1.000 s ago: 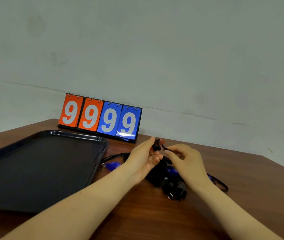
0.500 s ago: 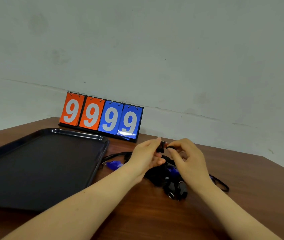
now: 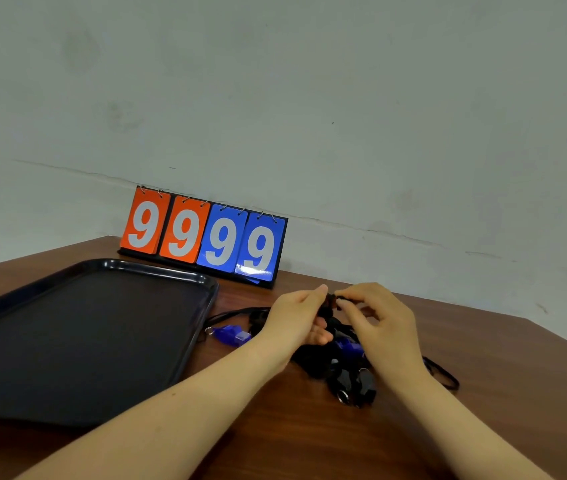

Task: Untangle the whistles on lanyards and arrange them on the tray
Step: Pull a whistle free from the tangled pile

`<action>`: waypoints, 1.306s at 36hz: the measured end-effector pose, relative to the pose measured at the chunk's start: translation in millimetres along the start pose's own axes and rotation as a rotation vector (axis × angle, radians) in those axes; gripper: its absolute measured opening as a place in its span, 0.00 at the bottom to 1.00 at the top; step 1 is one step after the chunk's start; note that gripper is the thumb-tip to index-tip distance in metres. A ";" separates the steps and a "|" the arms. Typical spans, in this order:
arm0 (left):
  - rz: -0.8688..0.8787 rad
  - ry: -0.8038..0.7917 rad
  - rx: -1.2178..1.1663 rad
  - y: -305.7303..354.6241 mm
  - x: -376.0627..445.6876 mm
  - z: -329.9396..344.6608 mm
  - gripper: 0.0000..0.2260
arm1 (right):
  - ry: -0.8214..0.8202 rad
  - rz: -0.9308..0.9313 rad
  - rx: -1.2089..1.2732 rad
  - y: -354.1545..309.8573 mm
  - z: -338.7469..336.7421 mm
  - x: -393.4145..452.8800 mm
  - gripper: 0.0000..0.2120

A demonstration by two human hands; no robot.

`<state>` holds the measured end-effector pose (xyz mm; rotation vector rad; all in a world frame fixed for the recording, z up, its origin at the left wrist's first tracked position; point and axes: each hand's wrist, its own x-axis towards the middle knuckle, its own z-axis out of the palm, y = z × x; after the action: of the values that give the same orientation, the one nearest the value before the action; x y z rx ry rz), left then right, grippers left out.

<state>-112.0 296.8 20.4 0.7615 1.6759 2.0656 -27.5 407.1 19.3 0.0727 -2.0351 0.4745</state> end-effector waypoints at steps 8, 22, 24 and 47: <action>0.088 -0.004 0.159 -7.7 -0.8 2.8 0.12 | -0.065 0.354 0.233 3.7 -2.7 5.1 0.09; 0.072 -0.048 0.048 -7.1 -3.1 2.3 0.13 | -0.150 0.813 1.031 9.5 -1.6 7.7 0.06; 0.027 -0.054 0.005 -8.3 -3.1 3.2 0.12 | -0.136 0.820 1.026 10.2 -1.2 8.7 0.08; 0.045 0.016 0.032 -15.7 2.9 2.4 0.11 | -0.095 0.665 0.505 -0.7 7.7 5.6 0.08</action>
<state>-113.6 303.8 5.9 0.8016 1.7196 2.0846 -36.5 404.6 21.1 -0.2912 -1.9532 1.4155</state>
